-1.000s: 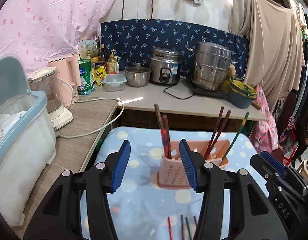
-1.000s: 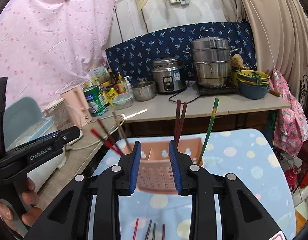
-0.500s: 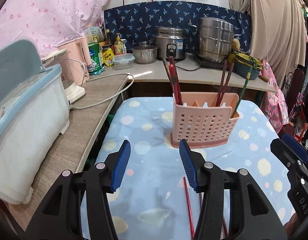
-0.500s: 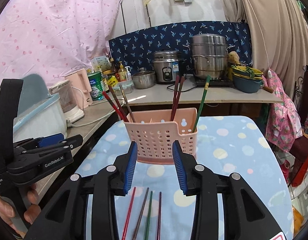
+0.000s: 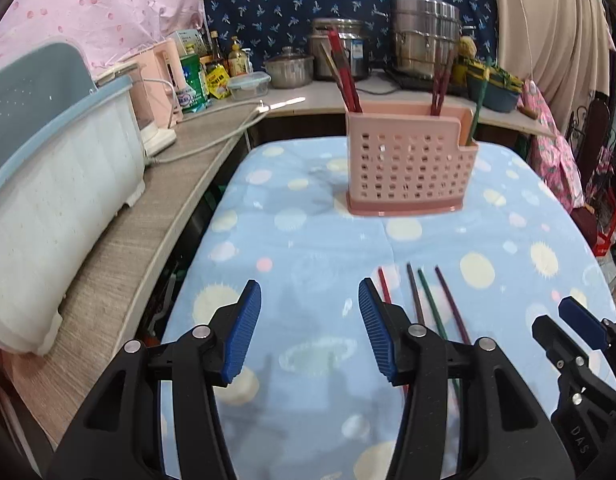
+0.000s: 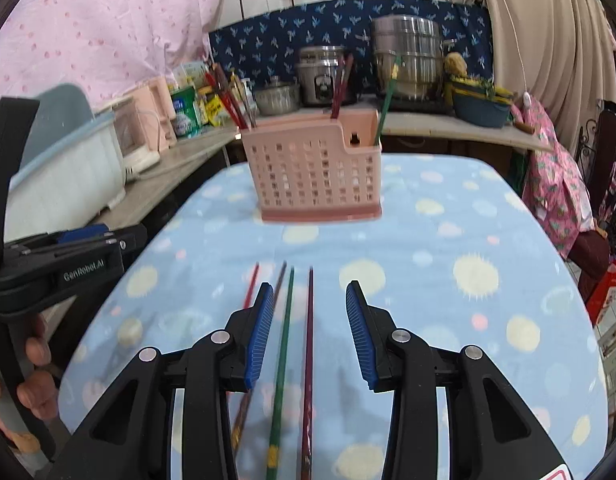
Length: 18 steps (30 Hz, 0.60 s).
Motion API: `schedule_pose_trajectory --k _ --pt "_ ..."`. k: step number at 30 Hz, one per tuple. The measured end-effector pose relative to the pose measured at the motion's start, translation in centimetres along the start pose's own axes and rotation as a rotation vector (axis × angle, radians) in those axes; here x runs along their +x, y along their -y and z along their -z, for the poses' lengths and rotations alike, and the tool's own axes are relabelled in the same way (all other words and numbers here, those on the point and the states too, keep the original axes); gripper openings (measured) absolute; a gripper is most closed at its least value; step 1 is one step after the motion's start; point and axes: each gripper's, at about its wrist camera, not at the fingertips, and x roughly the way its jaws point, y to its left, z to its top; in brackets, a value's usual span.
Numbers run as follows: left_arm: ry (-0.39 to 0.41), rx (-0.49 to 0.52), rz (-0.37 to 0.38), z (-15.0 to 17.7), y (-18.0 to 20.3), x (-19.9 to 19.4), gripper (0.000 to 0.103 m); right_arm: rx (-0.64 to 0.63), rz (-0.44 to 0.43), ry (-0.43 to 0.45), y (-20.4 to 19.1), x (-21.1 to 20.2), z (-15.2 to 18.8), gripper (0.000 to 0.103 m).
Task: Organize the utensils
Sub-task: 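Withdraw both open tools back to the remaining chopsticks, then grasp a dark red chopstick with the right tool while the left tool grasps the red one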
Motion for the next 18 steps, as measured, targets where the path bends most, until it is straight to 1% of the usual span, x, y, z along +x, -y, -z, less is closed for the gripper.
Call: schedule_pose_trajectory --k 6,9,14,18 --pt "-0.060 -0.006 0.015 3.5 0.3 0.8 0.048 0.011 0.025 -0.068 0.4 0.4 4.3 0.037" --pt "-0.084 -0.008 0.012 4.6 0.4 1.1 0.048 0.029 0.021 -0.095 0.6 0.6 6.0 0.037" --pt "-0.111 -0.010 0.013 6.1 0.7 1.3 0.048 0.019 0.034 -0.119 0.6 0.8 7.9 0.037" --pt "-0.125 -0.008 0.020 6.8 1.1 1.2 0.048 0.008 0.037 -0.131 0.2 0.9 8.8 0.037"
